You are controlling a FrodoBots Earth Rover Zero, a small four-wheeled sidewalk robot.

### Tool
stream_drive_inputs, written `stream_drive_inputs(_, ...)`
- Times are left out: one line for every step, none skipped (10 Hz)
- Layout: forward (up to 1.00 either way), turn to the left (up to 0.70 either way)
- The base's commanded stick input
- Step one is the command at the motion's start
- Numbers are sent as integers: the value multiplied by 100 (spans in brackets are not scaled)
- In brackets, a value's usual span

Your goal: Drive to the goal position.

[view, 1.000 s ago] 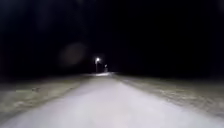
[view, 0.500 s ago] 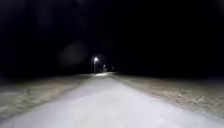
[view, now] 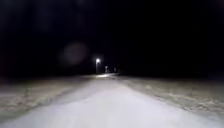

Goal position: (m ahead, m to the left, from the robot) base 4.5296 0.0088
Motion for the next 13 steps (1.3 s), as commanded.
stream_drive_inputs(100, 13)
stream_drive_inputs(100, 27)
stream_drive_inputs(100, 27)
stream_drive_inputs(100, 27)
stream_drive_inputs(100, 27)
stream_drive_inputs(100, 27)
stream_drive_inputs(100, 27)
stream_drive_inputs(100, 27)
stream_drive_inputs(100, 27)
stream_drive_inputs(100, 26)
stream_drive_inputs(100, 20)
stream_drive_inputs(100, 13)
stream_drive_inputs(100, 7)
